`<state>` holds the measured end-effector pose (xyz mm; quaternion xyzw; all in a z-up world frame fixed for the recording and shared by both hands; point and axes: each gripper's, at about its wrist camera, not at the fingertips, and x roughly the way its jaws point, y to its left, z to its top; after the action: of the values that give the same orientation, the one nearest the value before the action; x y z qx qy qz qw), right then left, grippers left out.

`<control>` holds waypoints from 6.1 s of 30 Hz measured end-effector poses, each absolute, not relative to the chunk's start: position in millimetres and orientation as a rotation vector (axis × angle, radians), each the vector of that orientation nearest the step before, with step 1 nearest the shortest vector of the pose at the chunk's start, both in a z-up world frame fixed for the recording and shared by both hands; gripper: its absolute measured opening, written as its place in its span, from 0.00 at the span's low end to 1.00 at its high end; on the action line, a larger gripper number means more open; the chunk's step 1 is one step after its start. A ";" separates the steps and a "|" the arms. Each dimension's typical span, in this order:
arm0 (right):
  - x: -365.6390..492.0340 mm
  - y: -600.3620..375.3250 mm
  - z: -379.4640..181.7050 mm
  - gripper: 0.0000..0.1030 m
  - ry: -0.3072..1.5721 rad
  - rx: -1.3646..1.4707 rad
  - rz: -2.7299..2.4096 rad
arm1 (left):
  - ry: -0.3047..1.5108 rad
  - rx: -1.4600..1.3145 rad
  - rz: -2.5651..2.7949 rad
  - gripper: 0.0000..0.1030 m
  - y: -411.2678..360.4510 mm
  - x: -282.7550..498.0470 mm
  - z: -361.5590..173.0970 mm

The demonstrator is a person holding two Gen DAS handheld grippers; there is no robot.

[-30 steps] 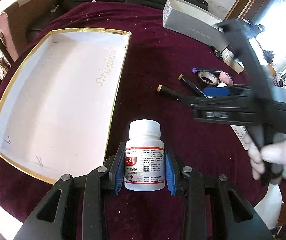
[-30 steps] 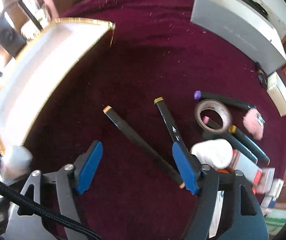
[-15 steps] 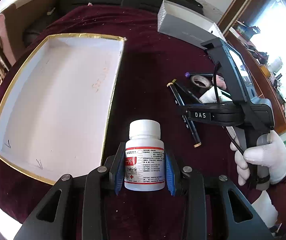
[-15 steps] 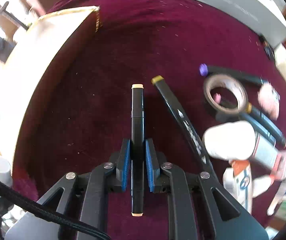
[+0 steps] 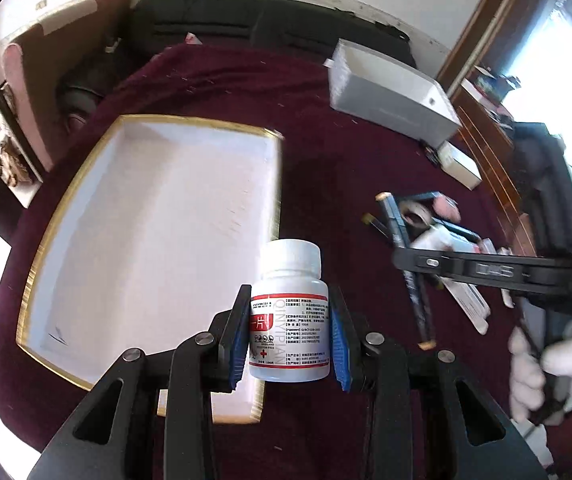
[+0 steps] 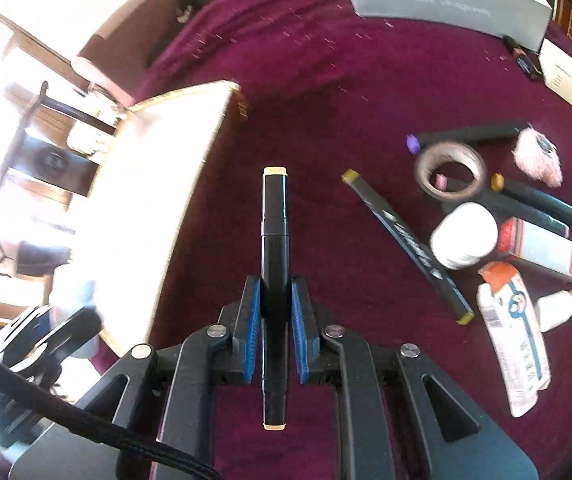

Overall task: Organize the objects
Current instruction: 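Carry the pill bottle and marker into the white tray and open both grippers, then move both grippers back to the table and grasp the round white jar with the right, then grasp the second black marker with the left gripper while the right lifts the jar, then carry the marker and jar into the white tray and open both grippers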

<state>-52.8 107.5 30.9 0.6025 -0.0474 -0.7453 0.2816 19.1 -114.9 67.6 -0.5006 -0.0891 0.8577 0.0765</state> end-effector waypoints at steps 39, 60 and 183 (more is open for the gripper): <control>-130.8 -49.5 -4.5 0.12 -0.294 1.780 -2.058 | -0.187 -1.553 2.586 0.29 -175.0 -145.3 -26.3; -111.7 -25.1 41.5 0.34 -0.267 1.658 -2.150 | -0.122 -1.502 2.679 0.50 -167.4 -125.8 16.1; -27.5 143.6 54.9 0.31 -0.332 1.566 -2.165 | -0.313 -1.438 2.558 0.11 -118.7 -13.5 38.8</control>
<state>-27.5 143.6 54.9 0.5670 -0.1201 -0.7839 0.2226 -13.5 -118.7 38.8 -0.4851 -0.1056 0.8629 0.0950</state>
